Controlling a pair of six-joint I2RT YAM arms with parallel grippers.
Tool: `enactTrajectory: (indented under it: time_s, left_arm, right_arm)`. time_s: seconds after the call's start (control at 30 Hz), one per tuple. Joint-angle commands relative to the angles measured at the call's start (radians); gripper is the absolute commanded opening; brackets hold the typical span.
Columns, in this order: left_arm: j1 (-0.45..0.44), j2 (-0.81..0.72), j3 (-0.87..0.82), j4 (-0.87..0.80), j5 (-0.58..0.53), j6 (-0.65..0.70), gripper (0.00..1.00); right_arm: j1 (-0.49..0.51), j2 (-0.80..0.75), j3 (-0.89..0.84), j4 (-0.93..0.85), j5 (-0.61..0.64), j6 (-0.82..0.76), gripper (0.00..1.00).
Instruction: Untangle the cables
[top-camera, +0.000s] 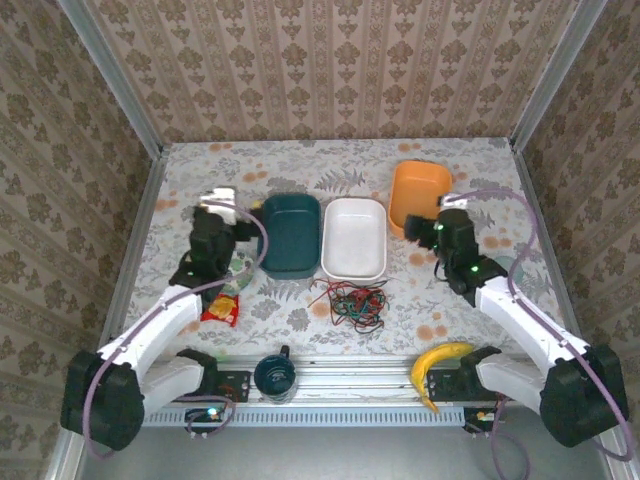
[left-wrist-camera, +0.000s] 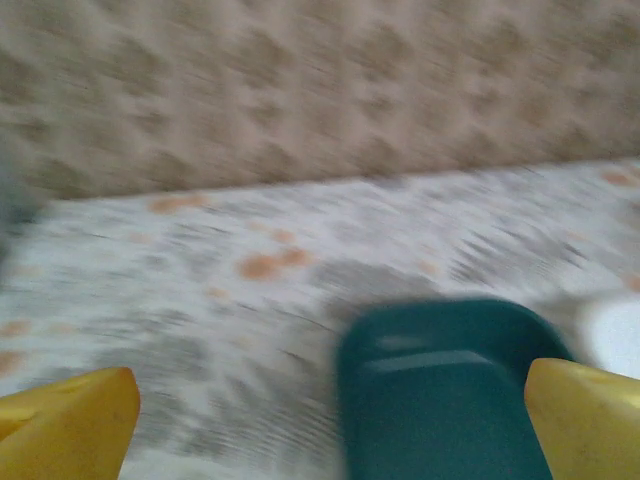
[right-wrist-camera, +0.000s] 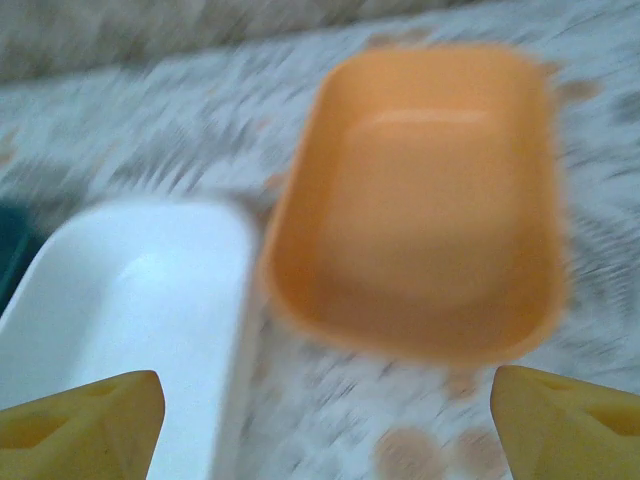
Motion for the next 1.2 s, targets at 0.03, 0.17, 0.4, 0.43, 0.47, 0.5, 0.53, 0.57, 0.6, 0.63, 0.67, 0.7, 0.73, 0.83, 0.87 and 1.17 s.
enactTrajectory:
  time_s: [0.03, 0.17, 0.4, 0.43, 0.47, 0.5, 0.53, 0.57, 0.6, 0.63, 0.67, 0.7, 0.73, 0.83, 0.87, 1.17]
  left_arm:
    - [-0.155, 0.084, 0.041, -0.155, 0.123, -0.089, 1.0]
    - [-0.239, 0.157, 0.079, -0.178, 0.129, -0.118, 1.0]
    - [-0.329, 0.219, 0.15, -0.305, 0.006, -0.126, 1.0]
    - [-0.337, 0.217, 0.161, -0.34, -0.05, -0.141, 1.0]
    - [-0.336, 0.215, 0.172, -0.371, -0.094, -0.163, 1.0]
    - [-0.335, 0.209, 0.183, -0.41, -0.142, -0.194, 1.0]
    - [-0.33, 0.202, 0.193, -0.446, -0.177, -0.225, 1.0]
    - [-0.323, 0.193, 0.197, -0.464, -0.193, -0.248, 1.0]
    - [-0.315, 0.182, 0.2, -0.476, -0.204, -0.27, 1.0]
    - [-0.308, 0.171, 0.201, -0.487, -0.218, -0.291, 1.0]
    - [-0.303, 0.162, 0.203, -0.493, -0.229, -0.308, 1.0]
    - [-0.294, 0.154, 0.204, -0.503, -0.242, -0.328, 1.0]
    - [-0.282, 0.147, 0.205, -0.515, -0.253, -0.349, 1.0]
    - [-0.222, 0.13, 0.205, -0.562, -0.267, -0.422, 1.0]
    - [-0.199, 0.124, 0.202, -0.573, -0.263, -0.44, 1.0]
    - [0.005, 0.102, 0.183, -0.581, -0.124, -0.45, 1.0]
  right_arm:
    - [0.078, -0.005, 0.019, -0.157, -0.135, 0.045, 0.86]
    - [0.096, 0.054, 0.024, -0.145, -0.174, 0.131, 0.85]
    - [0.098, 0.235, 0.109, -0.2, -0.151, 0.158, 0.63]
    - [0.098, 0.257, 0.119, -0.198, -0.149, 0.155, 0.56]
    - [0.097, 0.276, 0.125, -0.195, -0.149, 0.152, 0.49]
    - [0.098, 0.298, 0.134, -0.194, -0.151, 0.15, 0.43]
    - [0.098, 0.319, 0.141, -0.187, -0.162, 0.149, 0.37]
    - [0.098, 0.337, 0.148, -0.186, -0.165, 0.15, 0.33]
    - [0.098, 0.37, 0.157, -0.186, -0.17, 0.154, 0.31]
    - [0.098, 0.389, 0.164, -0.184, -0.172, 0.158, 0.3]
    - [0.098, 0.403, 0.17, -0.183, -0.175, 0.161, 0.3]
    - [0.098, 0.417, 0.176, -0.182, -0.174, 0.165, 0.3]
    - [0.098, 0.433, 0.183, -0.178, -0.173, 0.167, 0.3]
    - [0.098, 0.475, 0.206, -0.173, -0.175, 0.17, 0.26]
    - [0.098, 0.486, 0.214, -0.176, -0.177, 0.17, 0.22]
    - [0.092, 0.575, 0.33, -0.181, -0.128, 0.183, 0.1]
